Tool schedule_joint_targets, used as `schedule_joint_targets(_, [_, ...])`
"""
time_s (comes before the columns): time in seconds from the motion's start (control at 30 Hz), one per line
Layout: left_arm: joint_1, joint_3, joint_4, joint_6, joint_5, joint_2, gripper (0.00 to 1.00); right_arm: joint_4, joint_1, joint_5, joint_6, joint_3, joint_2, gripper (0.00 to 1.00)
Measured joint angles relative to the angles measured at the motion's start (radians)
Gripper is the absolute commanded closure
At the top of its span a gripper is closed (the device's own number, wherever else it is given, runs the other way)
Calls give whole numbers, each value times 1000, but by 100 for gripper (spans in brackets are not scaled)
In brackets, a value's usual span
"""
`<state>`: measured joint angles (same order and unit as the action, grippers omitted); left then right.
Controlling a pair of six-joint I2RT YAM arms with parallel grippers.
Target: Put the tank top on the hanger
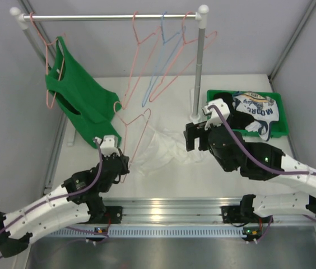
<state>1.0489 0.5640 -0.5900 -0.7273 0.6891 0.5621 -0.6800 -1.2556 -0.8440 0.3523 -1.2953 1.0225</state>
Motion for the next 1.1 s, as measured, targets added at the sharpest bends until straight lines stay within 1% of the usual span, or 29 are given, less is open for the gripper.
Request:
schedule_joint_targets(0.07, [-107,23,5,39,-47,24,100,1,0,3,1,4,-6,12])
schedule_joint_targets(0.13, [-252,47,22,83,-129,55,100,-1,0,5,5,8,-10,12])
schedule_joint_targets(0.23, [-425,80,42,154,-233,100,100,-5,0,7,8,13,-19,12])
schedule_joint_targets(0.3, [-499,117,44,192,-280,133,100,-6,0,8,9,13,-26,12])
schedule_joint_targets(0.37, [-547,179,43,233,-317,169,100,-10,0,9,10,13,-34,12])
schedule_joint_targets(0.47, [-584,282,45,286,-353,216,100,-13,0,9,10,13,-48,12])
schedule_joint_targets(0.6, [-605,415,48,346,-371,266,100,-17,0,10,9,13,-60,12])
schedule_joint_targets(0.87, [-611,557,27,431,-358,303,100,-16,0,11,6,13,-64,12])
schedule_joint_targets(1.1, [-612,731,-50,494,-333,356,100,-16,0,15,6,13,-64,12])
